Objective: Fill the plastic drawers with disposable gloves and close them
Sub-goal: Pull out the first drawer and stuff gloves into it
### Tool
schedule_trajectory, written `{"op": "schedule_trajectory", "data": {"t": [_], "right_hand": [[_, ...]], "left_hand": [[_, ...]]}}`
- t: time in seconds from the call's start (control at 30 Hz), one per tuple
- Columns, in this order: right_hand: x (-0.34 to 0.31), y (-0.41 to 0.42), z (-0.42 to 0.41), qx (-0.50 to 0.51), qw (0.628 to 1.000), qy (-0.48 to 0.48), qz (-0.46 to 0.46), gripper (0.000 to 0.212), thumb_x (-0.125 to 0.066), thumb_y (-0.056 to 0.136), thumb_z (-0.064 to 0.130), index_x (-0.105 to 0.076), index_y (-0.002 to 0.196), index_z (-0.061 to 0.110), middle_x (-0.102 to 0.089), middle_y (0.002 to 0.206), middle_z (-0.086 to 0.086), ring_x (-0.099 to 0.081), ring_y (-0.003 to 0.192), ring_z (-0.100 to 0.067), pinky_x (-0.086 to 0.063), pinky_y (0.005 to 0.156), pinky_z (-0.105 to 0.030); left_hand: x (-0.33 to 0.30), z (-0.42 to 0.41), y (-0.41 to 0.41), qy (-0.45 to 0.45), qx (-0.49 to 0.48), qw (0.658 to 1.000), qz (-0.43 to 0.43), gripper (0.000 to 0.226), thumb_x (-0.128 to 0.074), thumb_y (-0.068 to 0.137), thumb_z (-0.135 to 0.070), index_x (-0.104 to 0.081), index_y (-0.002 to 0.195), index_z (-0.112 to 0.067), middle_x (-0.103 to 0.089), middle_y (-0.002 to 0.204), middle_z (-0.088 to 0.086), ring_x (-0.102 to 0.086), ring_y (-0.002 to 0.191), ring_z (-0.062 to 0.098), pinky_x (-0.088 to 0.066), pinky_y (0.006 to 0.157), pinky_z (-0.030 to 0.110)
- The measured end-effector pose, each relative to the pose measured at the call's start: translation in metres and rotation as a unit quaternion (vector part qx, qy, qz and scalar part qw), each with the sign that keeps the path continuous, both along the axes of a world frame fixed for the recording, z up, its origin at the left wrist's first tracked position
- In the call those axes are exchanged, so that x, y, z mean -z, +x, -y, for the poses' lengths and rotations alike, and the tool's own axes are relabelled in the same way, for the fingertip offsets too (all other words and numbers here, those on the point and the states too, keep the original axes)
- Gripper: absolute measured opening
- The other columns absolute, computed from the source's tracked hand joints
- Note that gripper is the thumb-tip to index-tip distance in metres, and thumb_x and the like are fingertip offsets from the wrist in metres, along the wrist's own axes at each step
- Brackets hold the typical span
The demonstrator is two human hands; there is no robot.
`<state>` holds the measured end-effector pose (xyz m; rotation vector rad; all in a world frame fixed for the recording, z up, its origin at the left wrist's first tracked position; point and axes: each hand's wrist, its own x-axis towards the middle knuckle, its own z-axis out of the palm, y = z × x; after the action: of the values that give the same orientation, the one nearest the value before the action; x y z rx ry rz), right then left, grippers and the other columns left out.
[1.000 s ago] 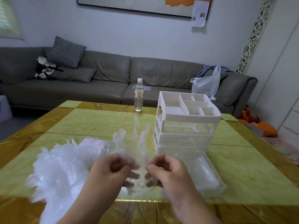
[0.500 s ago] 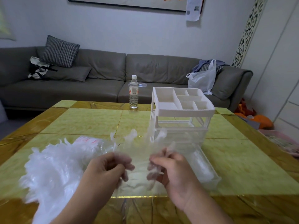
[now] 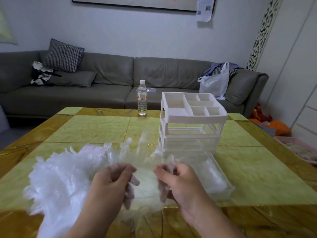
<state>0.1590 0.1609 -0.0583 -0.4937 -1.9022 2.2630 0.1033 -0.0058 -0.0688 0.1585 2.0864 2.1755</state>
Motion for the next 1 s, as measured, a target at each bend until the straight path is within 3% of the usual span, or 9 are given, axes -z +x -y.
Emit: {"op": "schedule_trajectory", "data": {"t": [0.07, 0.17, 0.3, 0.4, 0.5, 0.6, 0.77, 0.83, 1.0], "right_hand": [[0.003, -0.002, -0.003, 0.039, 0.999, 0.001, -0.014, 0.028, -0.078, 0.095, 0.013, -0.062, 0.095, -0.010, -0.048, 0.057, -0.006, -0.042, 0.046, -0.019, -0.040, 0.043, -0.029], [0.002, -0.004, -0.008, 0.095, 0.995, -0.008, -0.035, 0.027, -0.076, 0.097, 0.018, -0.057, 0.085, 0.004, -0.039, 0.055, -0.004, -0.035, 0.044, -0.016, -0.033, 0.040, -0.028], [-0.001, -0.002, -0.005, 0.032, 0.998, -0.049, -0.016, 0.029, -0.079, 0.093, 0.028, -0.063, 0.088, 0.004, -0.056, 0.062, -0.012, -0.054, 0.051, -0.023, -0.049, 0.049, -0.033], [-0.002, 0.000, -0.001, -0.028, 0.998, -0.062, 0.001, 0.017, -0.078, 0.091, 0.009, -0.068, 0.099, -0.003, -0.059, 0.068, -0.017, -0.059, 0.055, -0.025, -0.054, 0.053, -0.035], [-0.003, -0.001, -0.007, 0.025, 0.997, -0.075, -0.026, 0.008, -0.075, 0.093, 0.002, -0.067, 0.092, -0.001, -0.050, 0.061, -0.010, -0.051, 0.048, -0.022, -0.052, 0.046, -0.032], [0.000, -0.003, -0.014, 0.067, 0.993, -0.084, -0.040, 0.013, -0.071, 0.097, 0.007, -0.066, 0.086, 0.004, -0.041, 0.063, -0.007, -0.045, 0.051, -0.022, -0.051, 0.047, -0.034], [0.000, -0.003, -0.010, 0.024, 0.995, -0.092, -0.033, 0.010, -0.074, 0.094, 0.005, -0.068, 0.086, 0.004, -0.059, 0.075, -0.014, -0.061, 0.066, -0.024, -0.057, 0.054, -0.037], [-0.002, -0.002, -0.013, 0.049, 0.995, -0.083, -0.036, 0.014, -0.074, 0.092, -0.001, -0.070, 0.081, 0.006, -0.058, 0.070, -0.014, -0.059, 0.059, -0.022, -0.054, 0.051, -0.034], [-0.005, -0.003, -0.025, 0.100, 0.986, -0.115, -0.060, 0.023, -0.073, 0.096, 0.008, -0.059, 0.078, 0.013, -0.044, 0.063, -0.004, -0.044, 0.050, -0.018, -0.047, 0.045, -0.032]], "left_hand": [[0.003, 0.002, -0.002, -0.022, -0.005, 1.000, -0.022, 0.020, -0.058, 0.104, -0.012, -0.072, 0.093, -0.003, -0.067, 0.064, 0.013, -0.045, 0.035, 0.022, -0.037, 0.039, 0.025], [0.004, 0.002, -0.003, -0.038, -0.013, 0.998, -0.043, 0.021, -0.058, 0.104, -0.016, -0.073, 0.093, -0.007, -0.065, 0.059, 0.005, -0.040, 0.031, 0.019, -0.034, 0.042, 0.025], [0.002, 0.001, 0.000, -0.048, -0.036, 0.996, -0.068, 0.020, -0.059, 0.104, -0.017, -0.074, 0.093, -0.008, -0.069, 0.063, 0.007, -0.049, 0.040, 0.026, -0.032, 0.036, 0.025], [0.003, 0.004, -0.002, -0.043, -0.057, 0.995, -0.069, 0.019, -0.060, 0.103, -0.018, -0.073, 0.091, -0.012, -0.068, 0.063, 0.009, -0.047, 0.040, 0.024, -0.033, 0.036, 0.026], [0.003, 0.007, -0.006, -0.034, -0.066, 0.996, -0.052, 0.019, -0.060, 0.104, -0.020, -0.071, 0.091, -0.012, -0.060, 0.058, 0.007, -0.039, 0.033, 0.019, -0.033, 0.037, 0.022], [0.003, 0.009, -0.007, -0.028, -0.060, 0.997, -0.042, 0.020, -0.060, 0.104, -0.020, -0.071, 0.090, -0.011, -0.059, 0.059, 0.012, -0.038, 0.033, 0.018, -0.032, 0.037, 0.022], [0.005, 0.004, -0.004, -0.036, -0.036, 0.998, -0.045, 0.020, -0.061, 0.103, -0.021, -0.072, 0.090, -0.011, -0.056, 0.055, 0.008, -0.038, 0.032, 0.017, -0.032, 0.036, 0.020], [0.005, 0.002, -0.003, -0.028, -0.026, 0.999, -0.038, 0.019, -0.061, 0.103, -0.020, -0.072, 0.091, -0.012, -0.059, 0.058, 0.007, -0.039, 0.033, 0.017, -0.032, 0.037, 0.019], [0.004, 0.002, -0.003, -0.025, -0.021, 0.999, -0.025, 0.018, -0.061, 0.103, -0.021, -0.073, 0.091, -0.014, -0.061, 0.060, 0.006, -0.043, 0.039, 0.017, -0.032, 0.037, 0.018]]}}
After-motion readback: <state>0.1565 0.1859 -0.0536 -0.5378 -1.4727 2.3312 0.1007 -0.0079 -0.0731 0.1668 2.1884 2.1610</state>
